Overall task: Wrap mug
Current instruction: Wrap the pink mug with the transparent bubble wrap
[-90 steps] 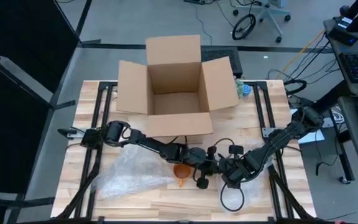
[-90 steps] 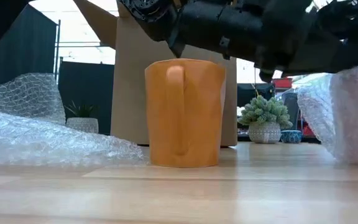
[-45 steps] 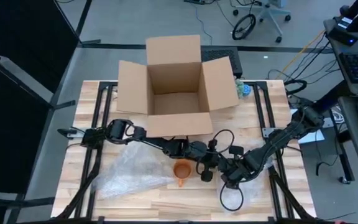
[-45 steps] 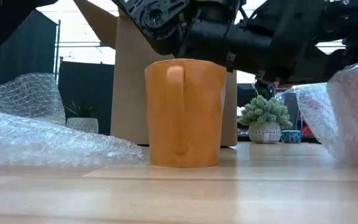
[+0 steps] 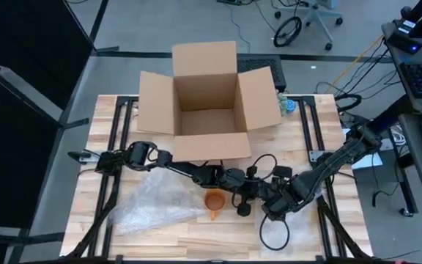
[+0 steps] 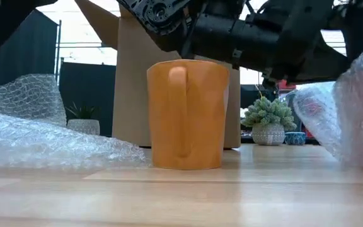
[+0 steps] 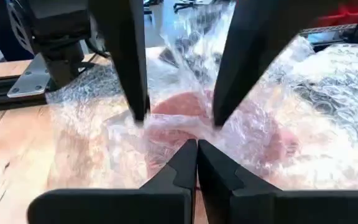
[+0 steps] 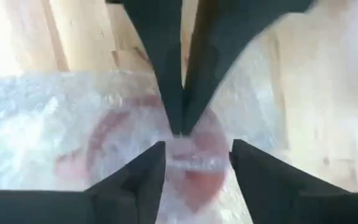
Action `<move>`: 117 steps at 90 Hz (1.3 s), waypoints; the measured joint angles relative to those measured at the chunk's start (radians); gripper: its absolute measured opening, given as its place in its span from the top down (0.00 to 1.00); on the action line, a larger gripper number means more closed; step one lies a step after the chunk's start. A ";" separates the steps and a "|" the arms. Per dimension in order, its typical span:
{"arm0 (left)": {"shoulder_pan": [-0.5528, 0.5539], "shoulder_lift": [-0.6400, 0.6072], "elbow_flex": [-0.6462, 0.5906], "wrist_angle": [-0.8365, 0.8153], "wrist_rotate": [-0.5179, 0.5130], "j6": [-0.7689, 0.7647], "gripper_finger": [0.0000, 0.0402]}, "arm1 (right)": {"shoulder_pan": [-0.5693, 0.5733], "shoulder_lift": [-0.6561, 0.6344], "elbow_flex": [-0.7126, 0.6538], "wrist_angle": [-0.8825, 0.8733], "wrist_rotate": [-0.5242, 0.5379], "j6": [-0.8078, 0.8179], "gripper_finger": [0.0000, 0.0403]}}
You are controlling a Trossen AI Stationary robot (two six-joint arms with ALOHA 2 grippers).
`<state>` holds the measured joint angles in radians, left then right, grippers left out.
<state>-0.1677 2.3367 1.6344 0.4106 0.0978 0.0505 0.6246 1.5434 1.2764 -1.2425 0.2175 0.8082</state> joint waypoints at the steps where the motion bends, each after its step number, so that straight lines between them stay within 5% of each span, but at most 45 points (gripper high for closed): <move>1: 0.000 0.000 0.000 0.000 0.000 0.000 1.00 | 0.000 -0.001 0.006 -0.005 0.000 0.000 0.54; 22: 0.000 0.000 0.000 -0.002 0.000 0.000 1.00 | 0.020 -0.072 0.029 -0.069 0.003 0.098 0.53; 38: -0.001 0.000 0.000 -0.001 -0.050 -0.011 1.00 | 0.099 -0.163 0.020 -0.124 0.116 0.277 0.53; 62: 0.000 -0.006 -0.001 -0.004 -0.127 -0.018 1.00 | 0.220 -0.229 -0.176 0.013 0.147 0.535 0.54; 80: 0.000 -0.006 -0.001 -0.004 -0.129 -0.019 1.00 | 0.257 -0.228 -0.280 0.149 0.091 0.545 0.54; 95: 0.000 -0.007 -0.001 -0.003 -0.130 -0.018 1.00 | 0.314 -0.238 -0.210 0.116 0.071 0.537 0.54; 117: 0.000 -0.008 -0.001 -0.002 -0.130 -0.019 1.00 | 0.432 -0.253 -0.135 0.096 -0.100 0.689 0.54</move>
<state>-0.1673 2.3291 1.6333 0.4089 -0.0323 0.0320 1.0568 1.2906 1.1414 -1.1468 0.1178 1.4967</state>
